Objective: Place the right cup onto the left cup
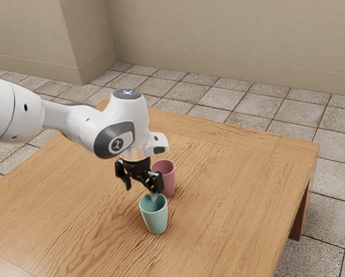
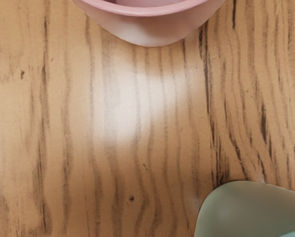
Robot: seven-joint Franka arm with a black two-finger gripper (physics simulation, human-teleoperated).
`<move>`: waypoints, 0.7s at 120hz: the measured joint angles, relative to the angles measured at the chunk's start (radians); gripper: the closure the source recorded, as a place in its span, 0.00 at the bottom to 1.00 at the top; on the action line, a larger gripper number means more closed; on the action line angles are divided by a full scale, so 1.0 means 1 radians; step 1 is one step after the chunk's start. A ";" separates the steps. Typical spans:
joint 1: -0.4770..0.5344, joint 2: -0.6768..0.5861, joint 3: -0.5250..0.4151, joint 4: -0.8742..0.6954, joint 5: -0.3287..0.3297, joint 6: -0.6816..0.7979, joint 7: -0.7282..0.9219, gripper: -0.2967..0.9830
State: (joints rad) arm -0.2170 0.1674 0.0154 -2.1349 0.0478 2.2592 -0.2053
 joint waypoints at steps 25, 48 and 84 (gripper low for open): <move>-0.006 0.032 -0.002 0.002 0.000 0.016 -0.016 0.29; -0.006 0.053 -0.002 0.016 0.000 0.022 -0.036 0.64; -0.019 0.068 -0.008 0.091 0.014 0.009 -0.062 0.81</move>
State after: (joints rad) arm -0.2365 0.2354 0.0077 -2.0444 0.0615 2.2684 -0.2673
